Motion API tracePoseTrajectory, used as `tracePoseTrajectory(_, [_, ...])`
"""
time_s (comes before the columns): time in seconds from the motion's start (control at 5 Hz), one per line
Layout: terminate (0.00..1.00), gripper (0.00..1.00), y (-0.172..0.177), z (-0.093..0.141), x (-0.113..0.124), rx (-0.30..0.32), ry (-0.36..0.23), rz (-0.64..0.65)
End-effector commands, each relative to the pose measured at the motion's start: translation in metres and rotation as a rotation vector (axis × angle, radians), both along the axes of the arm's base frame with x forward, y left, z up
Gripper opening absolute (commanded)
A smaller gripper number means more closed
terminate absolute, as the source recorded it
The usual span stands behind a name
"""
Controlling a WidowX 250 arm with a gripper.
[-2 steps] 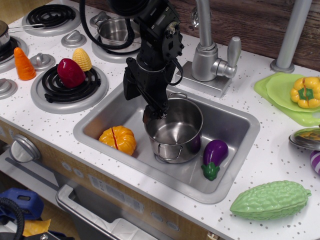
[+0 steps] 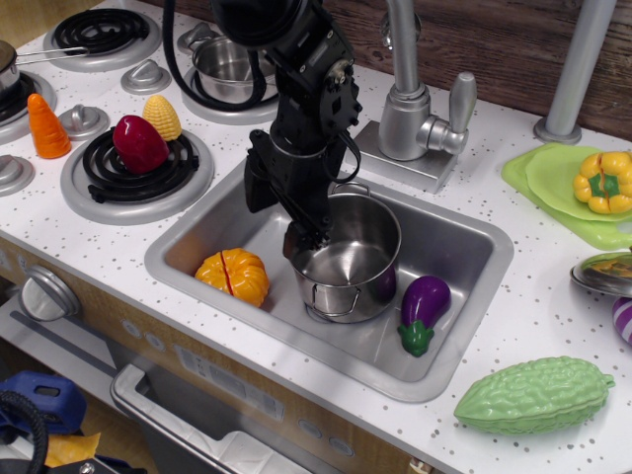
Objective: Pick up pot from sink
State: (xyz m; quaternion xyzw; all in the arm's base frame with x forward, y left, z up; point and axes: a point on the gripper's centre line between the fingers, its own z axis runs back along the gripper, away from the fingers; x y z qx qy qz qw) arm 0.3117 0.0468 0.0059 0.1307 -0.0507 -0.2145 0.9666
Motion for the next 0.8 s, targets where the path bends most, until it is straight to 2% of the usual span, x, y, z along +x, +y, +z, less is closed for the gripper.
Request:
tracePoseTrajectory(0.0, [0.0, 1.0, 0.003, -0.002, 0.001, -0.053, -0.116, 0.03])
tracePoseTrajectory(0.2, [0.0, 1.0, 0.01, -0.011, 0.004, -0.12, -0.191, 0.065])
tracePoseTrajectory(0.4, [0.0, 1.0, 0.019, -0.025, 0.005, -0.178, -0.231, 0.098])
tracePoseTrajectory(0.6, [0.0, 1.0, 0.021, -0.031, 0.004, -0.191, -0.267, 0.125])
